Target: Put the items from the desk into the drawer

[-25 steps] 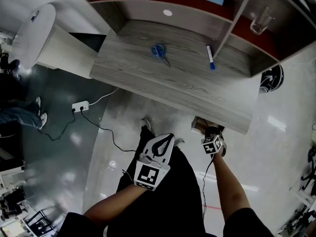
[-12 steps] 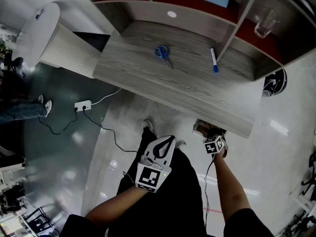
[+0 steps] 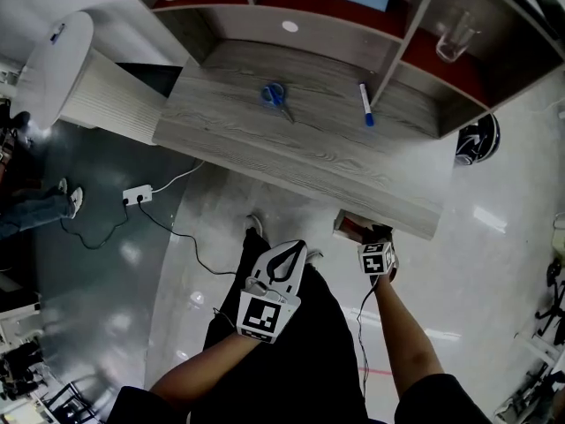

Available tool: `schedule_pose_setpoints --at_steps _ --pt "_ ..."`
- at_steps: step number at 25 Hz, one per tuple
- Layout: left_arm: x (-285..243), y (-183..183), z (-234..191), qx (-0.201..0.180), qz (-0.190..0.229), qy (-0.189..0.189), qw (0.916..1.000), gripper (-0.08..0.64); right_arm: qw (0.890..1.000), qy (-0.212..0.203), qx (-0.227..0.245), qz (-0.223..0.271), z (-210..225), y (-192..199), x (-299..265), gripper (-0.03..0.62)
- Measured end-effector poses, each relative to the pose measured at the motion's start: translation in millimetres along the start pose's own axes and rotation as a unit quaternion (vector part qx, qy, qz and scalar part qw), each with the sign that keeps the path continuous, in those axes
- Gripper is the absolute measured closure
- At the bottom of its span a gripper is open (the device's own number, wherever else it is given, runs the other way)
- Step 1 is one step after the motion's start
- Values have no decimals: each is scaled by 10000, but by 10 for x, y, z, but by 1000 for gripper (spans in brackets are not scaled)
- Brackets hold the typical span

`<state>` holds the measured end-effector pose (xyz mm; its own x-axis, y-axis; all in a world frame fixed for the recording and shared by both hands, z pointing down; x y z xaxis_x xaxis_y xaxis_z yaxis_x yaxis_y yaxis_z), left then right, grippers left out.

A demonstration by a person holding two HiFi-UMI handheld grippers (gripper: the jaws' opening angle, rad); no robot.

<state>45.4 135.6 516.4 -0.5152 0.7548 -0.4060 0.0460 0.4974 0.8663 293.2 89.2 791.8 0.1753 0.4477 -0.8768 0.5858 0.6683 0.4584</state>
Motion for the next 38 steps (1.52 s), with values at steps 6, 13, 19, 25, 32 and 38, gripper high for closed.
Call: schedule_pose_setpoints --at_steps 6,13,19,25,32,38 --pt "9 -86 60 38 85 108 9999 557 9985 -78 -388 377 -75 -175 291 511" --pt "131 -147 95 29 123 239 9996 557 9938 -133 -690 864 -205 -431 704 526" --pt "212 -175 112 -55 118 390 9992 557 9853 -114 -1038 1353 -206 -744 1156 548" --pt "252 -196 92 190 296 356 9987 557 9775 -168 -937 1884 -307 -1048 1594 569" --pt "318 -502 -7 608 582 380 9957 557 9614 -138 -869 2606 -538 -1571 2217 571" --pt "410 -854 -122 206 1006 424 9938 557 9500 231 -682 3039 -766 -2055 2594 572"
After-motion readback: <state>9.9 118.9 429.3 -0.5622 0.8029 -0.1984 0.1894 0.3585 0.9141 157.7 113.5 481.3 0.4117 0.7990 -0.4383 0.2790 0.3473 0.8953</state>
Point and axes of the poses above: the fingertips, and each gripper's own axes: x backward along the fingers, z to its right, y out of its underside, the point moved 8 cm from there along x, backward along the fingers, and after that the axes turned 11 degrees about x, right-handed, at the moved point
